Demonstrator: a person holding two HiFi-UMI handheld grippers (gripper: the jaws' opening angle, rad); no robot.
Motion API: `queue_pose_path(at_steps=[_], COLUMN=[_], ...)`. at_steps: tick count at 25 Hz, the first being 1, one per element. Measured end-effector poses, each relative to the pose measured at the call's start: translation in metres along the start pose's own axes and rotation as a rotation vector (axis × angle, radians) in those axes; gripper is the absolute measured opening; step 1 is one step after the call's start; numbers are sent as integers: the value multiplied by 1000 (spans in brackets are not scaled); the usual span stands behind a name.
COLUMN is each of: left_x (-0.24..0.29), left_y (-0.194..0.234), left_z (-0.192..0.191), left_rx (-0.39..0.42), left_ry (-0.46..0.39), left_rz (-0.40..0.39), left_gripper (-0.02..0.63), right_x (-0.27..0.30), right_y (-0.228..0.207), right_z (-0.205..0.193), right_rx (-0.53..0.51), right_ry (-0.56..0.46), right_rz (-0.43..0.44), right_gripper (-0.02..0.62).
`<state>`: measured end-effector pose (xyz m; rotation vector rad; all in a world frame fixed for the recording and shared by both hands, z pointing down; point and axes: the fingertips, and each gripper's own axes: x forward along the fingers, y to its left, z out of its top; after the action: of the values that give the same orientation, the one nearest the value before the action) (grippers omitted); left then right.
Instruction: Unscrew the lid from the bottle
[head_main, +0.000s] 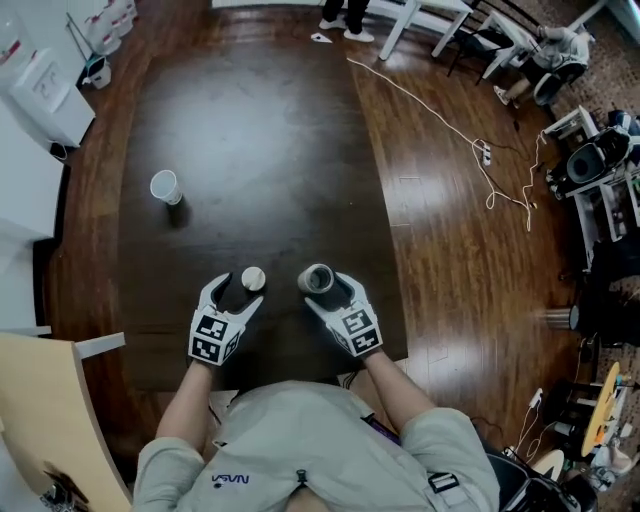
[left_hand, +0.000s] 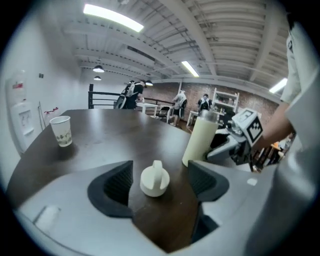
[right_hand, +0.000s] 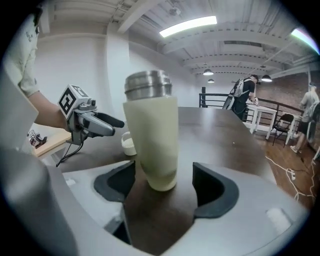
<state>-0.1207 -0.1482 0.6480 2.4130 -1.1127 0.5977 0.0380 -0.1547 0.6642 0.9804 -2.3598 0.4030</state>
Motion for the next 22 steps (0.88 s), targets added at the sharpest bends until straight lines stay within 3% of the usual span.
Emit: queue_pose_path(at_steps=[3,6,10,13,22], left_x=[-34,-64,-89,-101,-124], left_y=[-9,-14,-25,-37,-80], left_z=[9,24,42,51,70], left_rx=[-70,-112,-95,-58,-57], left_ry=[-102,-193,-279,-319,-378], left_rz=[32,79,92,80,-4], left_gripper=[284,191,13,3,3], right_x=[-33,-69,-99,-111,-142], right_y=[6,21,47,70,105], right_z=[-8,11,55,82,123], right_rx=[79,154,150,111,104], right_ry=[-34,-134,-256,-310,-372], right_rz=[-31,-75,-139,-160,-187], right_gripper=[350,333,109,2,0])
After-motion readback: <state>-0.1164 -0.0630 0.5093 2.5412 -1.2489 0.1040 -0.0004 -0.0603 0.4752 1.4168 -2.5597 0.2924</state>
